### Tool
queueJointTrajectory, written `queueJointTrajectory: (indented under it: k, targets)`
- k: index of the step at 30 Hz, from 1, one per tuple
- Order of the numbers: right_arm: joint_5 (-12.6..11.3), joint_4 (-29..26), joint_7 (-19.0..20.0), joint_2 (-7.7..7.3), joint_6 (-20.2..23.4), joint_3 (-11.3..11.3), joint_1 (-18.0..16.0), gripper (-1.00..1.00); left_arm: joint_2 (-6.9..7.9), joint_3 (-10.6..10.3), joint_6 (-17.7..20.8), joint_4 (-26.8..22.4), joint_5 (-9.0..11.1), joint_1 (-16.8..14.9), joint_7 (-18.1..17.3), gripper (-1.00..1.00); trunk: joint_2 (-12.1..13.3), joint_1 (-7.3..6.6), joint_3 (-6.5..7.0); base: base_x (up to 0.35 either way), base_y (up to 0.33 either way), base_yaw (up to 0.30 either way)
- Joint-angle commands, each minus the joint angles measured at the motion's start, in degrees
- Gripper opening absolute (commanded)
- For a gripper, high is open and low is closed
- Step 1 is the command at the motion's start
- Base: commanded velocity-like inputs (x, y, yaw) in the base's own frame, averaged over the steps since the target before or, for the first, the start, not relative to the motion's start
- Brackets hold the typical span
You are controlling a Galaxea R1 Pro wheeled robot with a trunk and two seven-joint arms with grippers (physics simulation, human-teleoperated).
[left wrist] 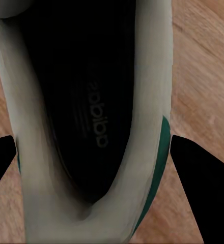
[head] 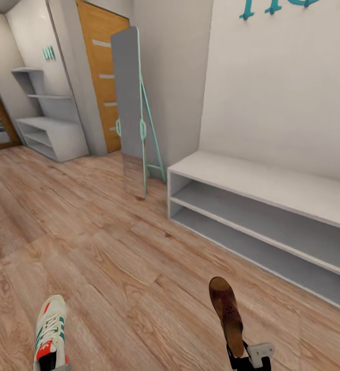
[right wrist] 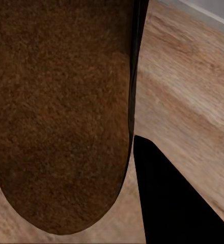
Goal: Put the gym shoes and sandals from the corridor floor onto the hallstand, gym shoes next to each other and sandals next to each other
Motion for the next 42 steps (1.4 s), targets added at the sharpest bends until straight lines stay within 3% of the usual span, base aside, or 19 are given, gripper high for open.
queueJointTrajectory:
  k: [1,42]
  targets:
    - [0.24,-0.03,0.42,0.05,-0.17,-0.47,-0.02,-1.0,0.03,-0.18,-0.23,0.06,0.44,-0.04,0.31,-1.0,-0.02,0.01,-0.05,0.236,0.232,0.277]
    - [0.24,-0.15,0.51,0.05,-0.17,-0.47,-0.02,-1.0,0.12,-0.27,-0.23,0.06,0.44,-0.04,0.27,-1.0,-0.02,0.01,-0.05,0.261,0.192,0.277]
